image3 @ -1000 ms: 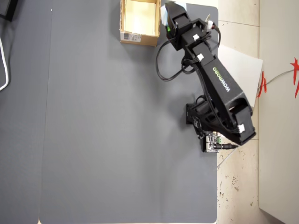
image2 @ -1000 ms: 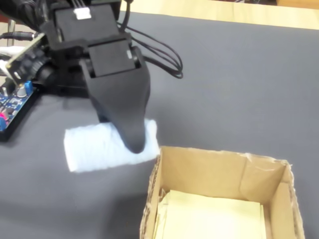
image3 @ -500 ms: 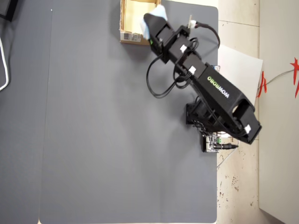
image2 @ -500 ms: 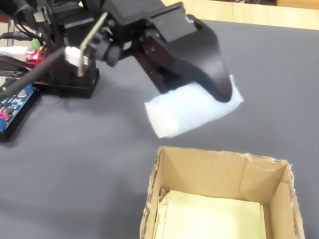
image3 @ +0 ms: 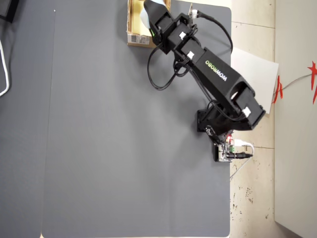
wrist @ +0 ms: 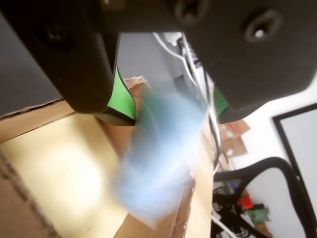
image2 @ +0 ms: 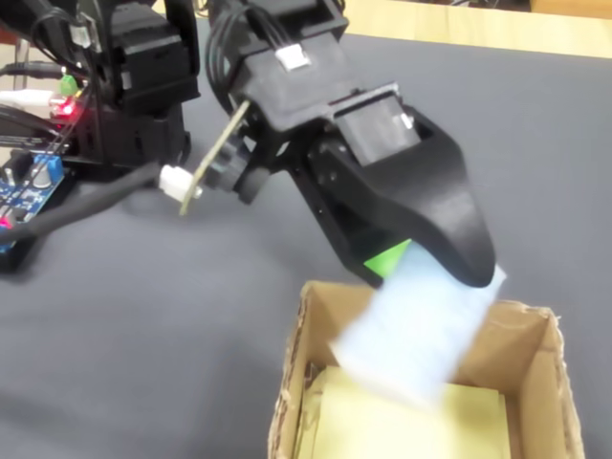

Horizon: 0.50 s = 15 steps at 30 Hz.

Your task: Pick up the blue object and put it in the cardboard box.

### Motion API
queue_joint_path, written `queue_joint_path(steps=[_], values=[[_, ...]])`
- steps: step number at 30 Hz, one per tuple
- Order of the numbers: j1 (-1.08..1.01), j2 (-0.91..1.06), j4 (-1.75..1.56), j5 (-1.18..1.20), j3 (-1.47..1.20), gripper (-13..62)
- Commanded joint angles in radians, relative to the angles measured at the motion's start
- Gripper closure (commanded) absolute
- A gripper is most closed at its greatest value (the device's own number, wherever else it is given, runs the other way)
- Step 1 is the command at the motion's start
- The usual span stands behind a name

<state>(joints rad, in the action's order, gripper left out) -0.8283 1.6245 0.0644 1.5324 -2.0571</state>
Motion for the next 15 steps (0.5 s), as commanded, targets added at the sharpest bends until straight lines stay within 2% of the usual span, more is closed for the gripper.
queue_joint_path(steps=[1,8,15], values=[[0.002,0.028,-0.012,0.041,0.095,17.0],[0.063,0.098,-0.021,0.078,0.072,17.0],[0.236,0.247,-0.035,0.114,-0.067,17.0]])
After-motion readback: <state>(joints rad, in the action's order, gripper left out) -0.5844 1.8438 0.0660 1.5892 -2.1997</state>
